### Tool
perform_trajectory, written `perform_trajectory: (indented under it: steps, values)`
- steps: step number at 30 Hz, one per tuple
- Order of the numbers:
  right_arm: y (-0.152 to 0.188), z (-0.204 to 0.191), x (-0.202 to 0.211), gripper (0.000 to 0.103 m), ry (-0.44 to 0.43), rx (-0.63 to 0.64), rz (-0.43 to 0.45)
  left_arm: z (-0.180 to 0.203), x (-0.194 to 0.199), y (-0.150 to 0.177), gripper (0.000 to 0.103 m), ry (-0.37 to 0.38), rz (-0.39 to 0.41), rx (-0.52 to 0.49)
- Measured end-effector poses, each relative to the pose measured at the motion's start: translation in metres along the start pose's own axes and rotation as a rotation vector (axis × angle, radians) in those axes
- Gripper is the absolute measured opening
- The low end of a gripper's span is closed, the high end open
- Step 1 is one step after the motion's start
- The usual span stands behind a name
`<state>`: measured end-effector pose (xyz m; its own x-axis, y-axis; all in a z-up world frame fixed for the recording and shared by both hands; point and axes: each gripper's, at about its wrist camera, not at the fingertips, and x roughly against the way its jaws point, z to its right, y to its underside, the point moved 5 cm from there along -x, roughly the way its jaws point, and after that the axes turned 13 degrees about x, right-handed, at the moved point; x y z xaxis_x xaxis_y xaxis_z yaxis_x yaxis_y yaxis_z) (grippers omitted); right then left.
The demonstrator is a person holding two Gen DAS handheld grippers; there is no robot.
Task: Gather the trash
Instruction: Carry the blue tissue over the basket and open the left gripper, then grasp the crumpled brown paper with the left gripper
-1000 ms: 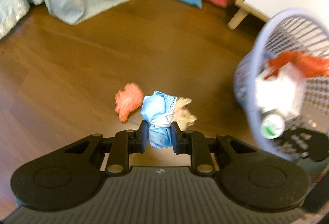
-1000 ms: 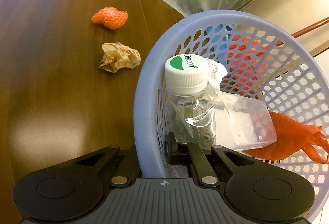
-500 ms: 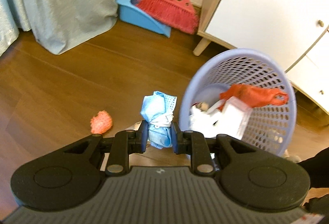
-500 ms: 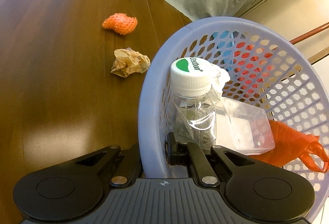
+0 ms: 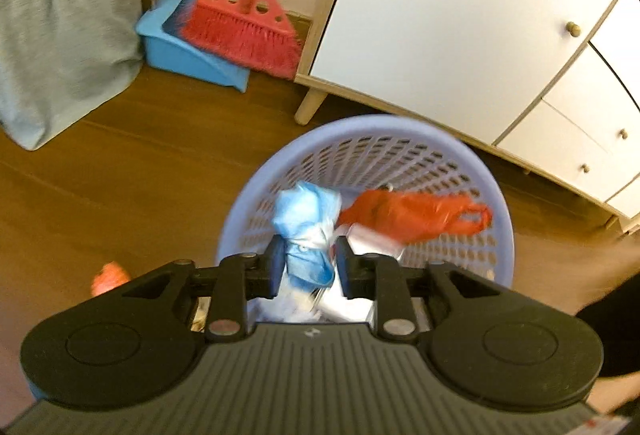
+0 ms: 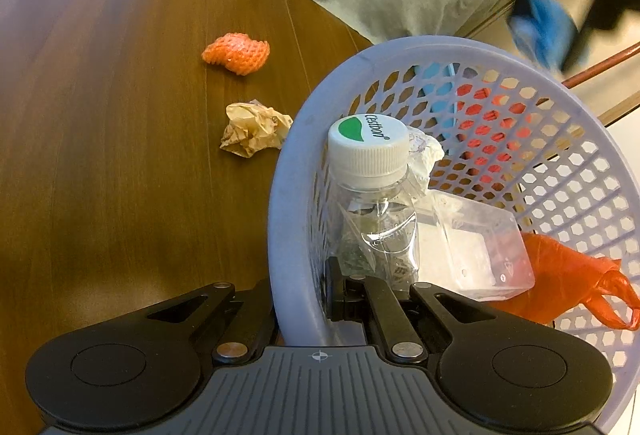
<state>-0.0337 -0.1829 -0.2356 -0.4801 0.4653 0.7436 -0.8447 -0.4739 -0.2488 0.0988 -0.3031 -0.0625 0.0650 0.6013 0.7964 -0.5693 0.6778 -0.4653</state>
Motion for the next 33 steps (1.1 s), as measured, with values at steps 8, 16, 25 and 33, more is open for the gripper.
perform_trajectory:
  steps: [8, 16, 25, 33]
  values:
    - [0.0, 0.003, 0.001, 0.0, 0.004, -0.015, 0.003, -0.039, 0.008, 0.0, 0.037, -0.078, 0.027, 0.047]
    - [0.001, 0.005, 0.0, 0.0, 0.03, -0.011, 0.002, -0.144, 0.025, 0.03, 0.037, -0.279, 0.015, 0.195]
    - [0.009, 0.013, -0.014, 0.0, 0.065, -0.022, -0.023, -0.155, -0.019, 0.051, 0.037, -0.24, -0.062, 0.146]
    - [0.015, 0.018, -0.024, 0.0, 0.086, -0.039, -0.029, -0.153, -0.081, 0.068, 0.037, -0.201, -0.125, 0.13]
